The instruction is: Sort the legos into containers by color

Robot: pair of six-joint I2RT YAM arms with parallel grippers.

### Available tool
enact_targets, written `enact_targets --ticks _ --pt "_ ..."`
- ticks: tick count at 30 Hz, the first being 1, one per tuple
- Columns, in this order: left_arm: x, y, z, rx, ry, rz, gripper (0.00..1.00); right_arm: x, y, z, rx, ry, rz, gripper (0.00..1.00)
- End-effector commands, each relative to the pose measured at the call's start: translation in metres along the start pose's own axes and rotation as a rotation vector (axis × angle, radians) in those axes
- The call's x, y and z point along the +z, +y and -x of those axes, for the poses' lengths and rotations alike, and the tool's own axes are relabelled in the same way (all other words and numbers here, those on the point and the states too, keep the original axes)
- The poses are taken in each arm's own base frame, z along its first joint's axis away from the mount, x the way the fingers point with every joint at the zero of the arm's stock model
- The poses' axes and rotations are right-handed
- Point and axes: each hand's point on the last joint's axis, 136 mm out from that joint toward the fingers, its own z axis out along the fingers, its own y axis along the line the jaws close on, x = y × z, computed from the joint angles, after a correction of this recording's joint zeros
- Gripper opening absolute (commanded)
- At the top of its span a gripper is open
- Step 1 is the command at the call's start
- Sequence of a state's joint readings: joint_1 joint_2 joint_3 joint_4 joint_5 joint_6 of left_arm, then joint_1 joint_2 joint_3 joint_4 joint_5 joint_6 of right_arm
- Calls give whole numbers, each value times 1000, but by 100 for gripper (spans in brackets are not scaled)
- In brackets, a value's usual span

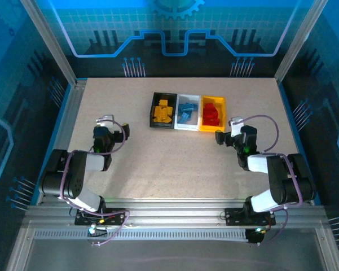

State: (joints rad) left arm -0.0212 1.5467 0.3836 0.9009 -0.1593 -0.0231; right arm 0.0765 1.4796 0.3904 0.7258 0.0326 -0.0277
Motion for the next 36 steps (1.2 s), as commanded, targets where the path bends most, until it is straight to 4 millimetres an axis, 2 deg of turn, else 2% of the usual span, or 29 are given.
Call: enact_targets --ticks 1,12,36 --pt "-1 1 4 7 -21 -10 99 -3 0 19 -36 -100 -30 100" --pt "-1 1 3 8 -19 -9 99 7 -12 17 15 -45 -47 100" --pt "-1 0 3 9 -19 -11 99 7 -12 17 21 -45 -41 100"
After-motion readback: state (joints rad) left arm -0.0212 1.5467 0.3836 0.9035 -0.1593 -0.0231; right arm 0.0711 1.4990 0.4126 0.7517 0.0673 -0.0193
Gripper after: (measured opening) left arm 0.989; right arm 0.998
